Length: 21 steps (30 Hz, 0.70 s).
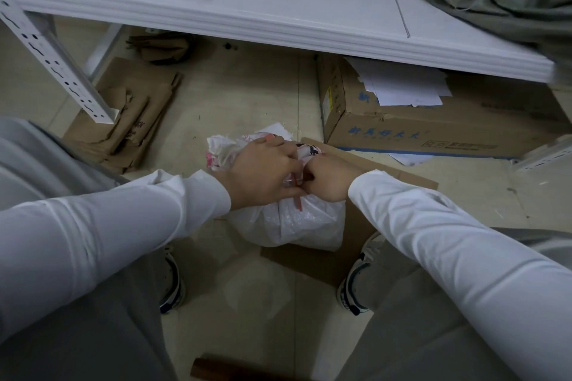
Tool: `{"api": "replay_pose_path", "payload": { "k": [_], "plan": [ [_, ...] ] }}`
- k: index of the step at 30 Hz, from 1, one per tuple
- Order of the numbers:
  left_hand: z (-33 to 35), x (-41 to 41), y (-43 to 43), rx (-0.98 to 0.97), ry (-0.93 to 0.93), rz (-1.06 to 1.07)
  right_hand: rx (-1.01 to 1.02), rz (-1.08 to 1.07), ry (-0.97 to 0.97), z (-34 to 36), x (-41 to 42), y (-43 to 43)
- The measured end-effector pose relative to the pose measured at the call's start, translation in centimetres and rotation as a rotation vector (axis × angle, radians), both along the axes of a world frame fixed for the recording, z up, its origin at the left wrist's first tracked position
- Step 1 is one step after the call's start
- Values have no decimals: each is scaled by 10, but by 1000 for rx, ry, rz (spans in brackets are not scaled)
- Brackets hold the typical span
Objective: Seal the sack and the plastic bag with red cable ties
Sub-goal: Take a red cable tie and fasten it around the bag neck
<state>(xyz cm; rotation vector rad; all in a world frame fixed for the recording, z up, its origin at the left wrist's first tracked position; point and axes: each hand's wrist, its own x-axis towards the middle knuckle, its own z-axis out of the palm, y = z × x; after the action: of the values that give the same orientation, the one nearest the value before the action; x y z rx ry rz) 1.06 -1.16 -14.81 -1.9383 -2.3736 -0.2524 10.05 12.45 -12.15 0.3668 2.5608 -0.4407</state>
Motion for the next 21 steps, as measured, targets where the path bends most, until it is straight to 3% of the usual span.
{"api": "replay_pose_path", "payload": {
  "k": [4,8,11,18,21],
  "plan": [
    [-2,1,0,-24,-11,14,-99,-123,-115,-2,-2,3],
    [0,1,-1,15,-59,62,-486,-567,-169,8,-1,6],
    [0,2,0,3,-101,98,-678,-717,-164,11,1,8],
    [-2,2,-1,-65,-172,138,-835,-885,16,21,4,3],
    [-1,2,-1,-66,-199,159,-789,-881,75,25,4,6]
  ]
}}
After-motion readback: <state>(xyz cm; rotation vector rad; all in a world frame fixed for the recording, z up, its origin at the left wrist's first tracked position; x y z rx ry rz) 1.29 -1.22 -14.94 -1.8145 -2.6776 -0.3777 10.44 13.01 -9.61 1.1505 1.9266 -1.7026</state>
